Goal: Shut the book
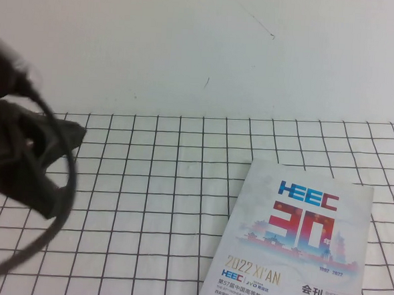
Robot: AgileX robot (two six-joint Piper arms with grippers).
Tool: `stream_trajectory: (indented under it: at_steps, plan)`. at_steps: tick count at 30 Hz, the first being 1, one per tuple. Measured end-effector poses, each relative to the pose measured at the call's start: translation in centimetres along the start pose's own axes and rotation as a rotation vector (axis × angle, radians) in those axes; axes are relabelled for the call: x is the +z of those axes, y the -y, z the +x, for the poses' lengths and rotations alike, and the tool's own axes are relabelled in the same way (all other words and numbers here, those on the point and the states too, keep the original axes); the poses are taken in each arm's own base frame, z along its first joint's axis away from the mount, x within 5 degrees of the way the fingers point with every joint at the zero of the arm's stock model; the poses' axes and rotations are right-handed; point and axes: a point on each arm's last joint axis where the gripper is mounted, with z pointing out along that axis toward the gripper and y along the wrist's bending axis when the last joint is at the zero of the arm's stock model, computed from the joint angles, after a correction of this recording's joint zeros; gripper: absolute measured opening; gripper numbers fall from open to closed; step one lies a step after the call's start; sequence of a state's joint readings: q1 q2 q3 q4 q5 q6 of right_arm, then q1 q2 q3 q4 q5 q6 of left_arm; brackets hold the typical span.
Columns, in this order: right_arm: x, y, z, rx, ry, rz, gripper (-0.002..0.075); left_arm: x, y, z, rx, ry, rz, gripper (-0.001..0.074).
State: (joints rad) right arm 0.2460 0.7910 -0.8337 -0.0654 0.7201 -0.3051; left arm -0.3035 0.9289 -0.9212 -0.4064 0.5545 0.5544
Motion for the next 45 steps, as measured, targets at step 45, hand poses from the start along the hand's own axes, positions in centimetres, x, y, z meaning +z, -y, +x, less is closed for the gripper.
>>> stream_trajectory:
  at_steps: [45]
  plan:
    - [-0.7, -5.2, 12.7, 0.09, 0.151, -0.036, -0.0003, -4.6, 5.1, 21.1, 0.061, 0.163, -0.108, -0.0004]
